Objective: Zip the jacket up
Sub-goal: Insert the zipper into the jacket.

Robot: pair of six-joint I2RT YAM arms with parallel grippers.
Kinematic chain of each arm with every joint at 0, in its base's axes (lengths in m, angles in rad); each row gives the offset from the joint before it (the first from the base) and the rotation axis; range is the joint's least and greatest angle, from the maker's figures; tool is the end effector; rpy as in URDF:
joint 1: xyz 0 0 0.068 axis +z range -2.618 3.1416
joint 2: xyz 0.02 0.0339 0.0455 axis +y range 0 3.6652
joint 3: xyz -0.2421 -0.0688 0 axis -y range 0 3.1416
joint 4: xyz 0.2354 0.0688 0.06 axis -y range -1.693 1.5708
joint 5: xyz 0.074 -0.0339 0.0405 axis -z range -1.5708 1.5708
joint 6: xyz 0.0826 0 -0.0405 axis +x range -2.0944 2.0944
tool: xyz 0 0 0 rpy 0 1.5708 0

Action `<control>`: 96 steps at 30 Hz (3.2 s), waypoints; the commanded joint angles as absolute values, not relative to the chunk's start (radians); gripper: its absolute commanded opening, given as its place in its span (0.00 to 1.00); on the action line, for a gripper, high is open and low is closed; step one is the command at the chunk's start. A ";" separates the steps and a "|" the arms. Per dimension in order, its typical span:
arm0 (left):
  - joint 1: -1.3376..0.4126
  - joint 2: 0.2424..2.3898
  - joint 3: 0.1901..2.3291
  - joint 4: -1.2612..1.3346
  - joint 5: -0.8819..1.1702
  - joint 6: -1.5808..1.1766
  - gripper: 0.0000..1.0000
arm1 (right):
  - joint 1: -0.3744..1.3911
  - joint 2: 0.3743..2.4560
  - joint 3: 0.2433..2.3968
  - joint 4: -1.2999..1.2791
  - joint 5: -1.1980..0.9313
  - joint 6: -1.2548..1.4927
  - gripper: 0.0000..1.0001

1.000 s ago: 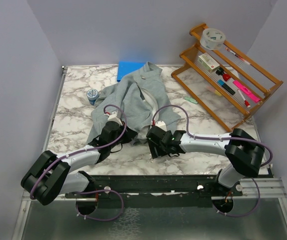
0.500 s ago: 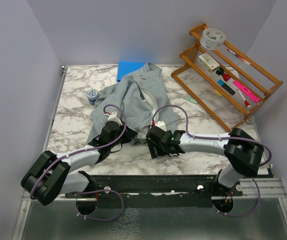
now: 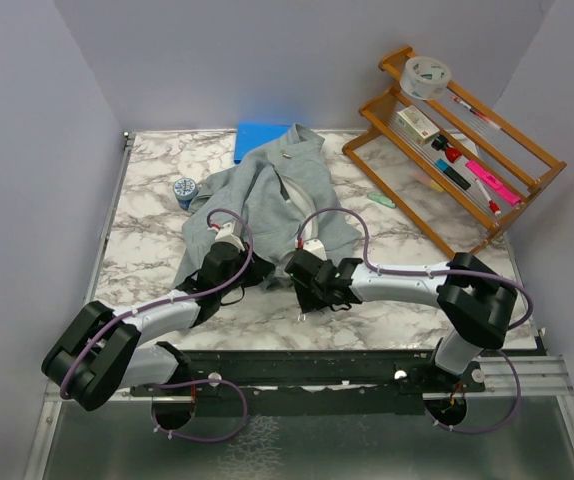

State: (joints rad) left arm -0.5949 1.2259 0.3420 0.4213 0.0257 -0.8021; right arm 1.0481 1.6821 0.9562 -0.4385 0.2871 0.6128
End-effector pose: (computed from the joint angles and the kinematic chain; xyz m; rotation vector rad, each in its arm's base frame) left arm 0.2257 -0.1553 0.1275 -0.2058 2.1454 -0.8788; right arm 0.1817 0.2685 0.1020 -0.4962 2.6099 0.1450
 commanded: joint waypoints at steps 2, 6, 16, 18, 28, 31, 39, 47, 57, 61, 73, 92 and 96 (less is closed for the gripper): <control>-0.586 1.210 0.339 0.442 0.034 -0.796 0.00 | 1.054 1.758 0.873 -0.491 0.259 0.622 0.42; -0.584 1.208 0.336 0.442 0.034 -0.796 0.00 | 1.054 1.765 0.865 -0.489 0.259 0.622 0.27; -0.579 1.193 0.328 0.442 0.040 -0.801 0.00 | 1.054 1.684 0.809 -0.382 0.253 0.597 0.00; -0.578 1.187 0.330 0.442 0.049 -0.801 0.00 | 1.054 1.601 0.780 -0.315 0.250 0.576 0.00; -0.569 1.088 0.370 0.453 0.100 -0.812 0.00 | 1.053 1.252 0.527 0.232 0.177 0.570 0.00; -0.567 1.058 0.385 0.467 0.130 -0.823 0.00 | 1.052 1.180 0.448 0.374 0.190 0.588 0.00; -0.566 0.966 0.368 0.556 0.144 -0.900 0.00 | 1.051 1.045 0.319 0.663 0.270 0.727 0.00; -0.566 0.967 0.315 0.571 0.130 -0.885 0.00 | 1.050 1.062 0.392 0.512 0.240 0.737 0.00; -0.577 1.151 0.264 0.571 0.177 -0.841 0.00 | 1.051 1.250 0.387 0.653 0.232 0.790 0.00; -0.605 1.234 0.276 0.581 0.177 -0.832 0.00 | 1.051 1.329 0.415 0.715 0.207 0.760 0.00; -0.633 1.339 0.303 0.613 0.176 -0.822 0.00 | 1.051 1.388 0.425 0.734 0.138 0.762 0.21; -0.658 1.371 0.317 0.633 0.188 -0.823 0.00 | 1.051 1.474 0.519 0.642 0.137 0.741 0.43; -0.664 1.371 0.317 0.639 0.188 -0.825 0.00 | 1.051 1.496 0.533 0.643 0.136 0.748 0.43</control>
